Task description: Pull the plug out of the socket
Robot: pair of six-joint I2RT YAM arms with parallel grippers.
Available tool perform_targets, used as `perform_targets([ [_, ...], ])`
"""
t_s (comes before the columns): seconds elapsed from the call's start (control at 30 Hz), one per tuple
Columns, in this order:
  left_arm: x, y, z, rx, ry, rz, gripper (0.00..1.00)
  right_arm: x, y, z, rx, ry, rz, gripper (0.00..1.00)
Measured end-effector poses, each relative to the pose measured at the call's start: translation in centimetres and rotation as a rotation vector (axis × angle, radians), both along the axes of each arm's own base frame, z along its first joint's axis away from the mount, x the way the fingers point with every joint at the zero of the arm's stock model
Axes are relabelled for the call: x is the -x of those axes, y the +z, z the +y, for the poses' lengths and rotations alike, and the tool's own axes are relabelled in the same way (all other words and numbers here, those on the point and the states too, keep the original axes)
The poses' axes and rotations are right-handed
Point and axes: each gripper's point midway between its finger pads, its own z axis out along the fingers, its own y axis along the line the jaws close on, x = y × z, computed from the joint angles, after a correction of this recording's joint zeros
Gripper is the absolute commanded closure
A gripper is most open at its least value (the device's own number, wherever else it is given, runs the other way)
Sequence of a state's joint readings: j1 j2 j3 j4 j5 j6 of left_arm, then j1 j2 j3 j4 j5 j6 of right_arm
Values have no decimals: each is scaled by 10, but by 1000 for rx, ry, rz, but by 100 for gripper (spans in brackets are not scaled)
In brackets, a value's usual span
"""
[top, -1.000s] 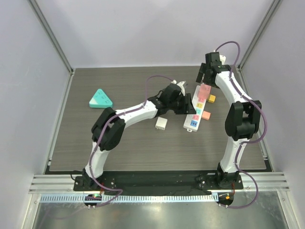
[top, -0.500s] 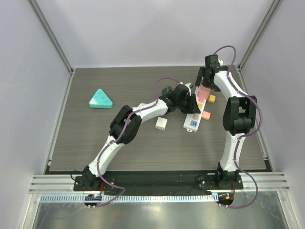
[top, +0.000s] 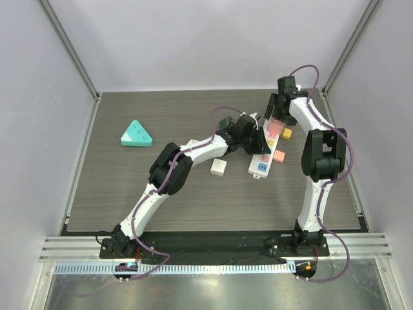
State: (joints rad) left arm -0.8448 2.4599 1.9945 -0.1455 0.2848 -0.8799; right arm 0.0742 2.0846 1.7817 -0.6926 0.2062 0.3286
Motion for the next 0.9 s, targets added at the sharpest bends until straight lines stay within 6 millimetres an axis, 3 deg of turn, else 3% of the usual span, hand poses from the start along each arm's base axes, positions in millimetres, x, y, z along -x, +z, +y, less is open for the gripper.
perform_targets([
  [0.37, -2, -2, 2, -4, 38, 22, 69, 4, -12, 2, -18, -32, 10, 29],
  [0.43, -3, -2, 2, -7, 44, 25, 71, 4, -13, 3, -18, -33, 9, 44],
  [0.5, -3, -3, 3, -11, 55, 35, 72, 4, -13, 4, -10, -35, 7, 46],
  [0.6, -4, -4, 4, -18, 68, 51, 75, 4, -13, 5, -8, -34, 7, 60],
  [0.63, -4, -5, 4, -21, 70, 57, 76, 4, -13, 5, -8, -35, 6, 77],
  [0.73, -3, -6, 3, -21, 79, 78, 78, 4, -12, 6, -6, -36, 5, 99],
  [0.9, -2, -7, 4, -18, 87, 93, 79, 4, -12, 7, -16, -37, 7, 99],
])
